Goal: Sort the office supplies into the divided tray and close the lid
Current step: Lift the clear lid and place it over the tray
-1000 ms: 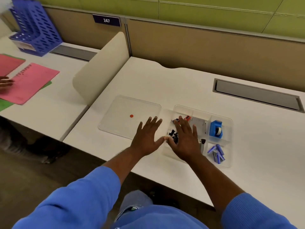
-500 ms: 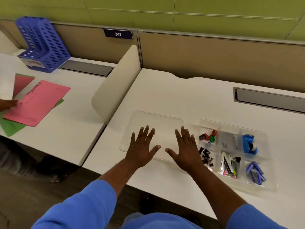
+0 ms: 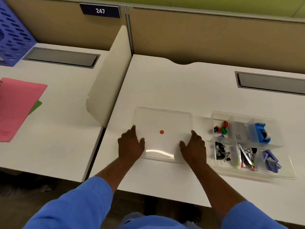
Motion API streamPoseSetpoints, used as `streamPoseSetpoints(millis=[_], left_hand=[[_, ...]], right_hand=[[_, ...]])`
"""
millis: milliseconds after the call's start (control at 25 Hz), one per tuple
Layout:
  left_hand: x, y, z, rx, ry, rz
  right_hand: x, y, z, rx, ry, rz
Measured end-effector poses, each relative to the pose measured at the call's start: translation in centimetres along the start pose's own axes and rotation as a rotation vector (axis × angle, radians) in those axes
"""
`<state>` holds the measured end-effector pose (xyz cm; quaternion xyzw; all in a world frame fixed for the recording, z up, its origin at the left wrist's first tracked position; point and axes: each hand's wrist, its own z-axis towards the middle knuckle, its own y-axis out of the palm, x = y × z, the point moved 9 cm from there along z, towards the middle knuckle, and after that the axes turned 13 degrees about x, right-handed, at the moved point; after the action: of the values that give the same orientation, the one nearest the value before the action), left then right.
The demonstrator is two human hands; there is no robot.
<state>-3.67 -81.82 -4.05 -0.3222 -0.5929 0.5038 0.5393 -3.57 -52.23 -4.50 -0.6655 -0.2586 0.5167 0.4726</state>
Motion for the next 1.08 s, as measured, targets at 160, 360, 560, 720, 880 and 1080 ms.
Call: streamPoseSetpoints(millis=[160,360,560,720,880,1080], left_hand=[[-1.6,-0.6,1.4,0.034,-0.261,-0.257],[-3.8,-0.1,3.0,0.006,-0.464,-0.364],[-4.1,-0.8,2.5,0.026,-0.487,-0.423],[-2.1,-2.3,2.8,0.084,-0.410,-0.445],[0.6,-3.7,3.4,0.157,-0.350,-0.495],[6.7,-3.2,3.0,0.169,-0.335,-0.575]], right_hand=[[0.4,-0.1,0.9,0.027,0.163,0.154],[1.5,0.2,1.7,0.057,0.394,0.306],[1.7,-1.2,2.3,0.150,0.400,0.393],[1.0,-4.7,2.5,0.317,0.315,0.369],[1.3,-8.1,3.4,0.377,0.249,0.388],[4.9,-12.9,4.7,0.431,0.192,0.391]])
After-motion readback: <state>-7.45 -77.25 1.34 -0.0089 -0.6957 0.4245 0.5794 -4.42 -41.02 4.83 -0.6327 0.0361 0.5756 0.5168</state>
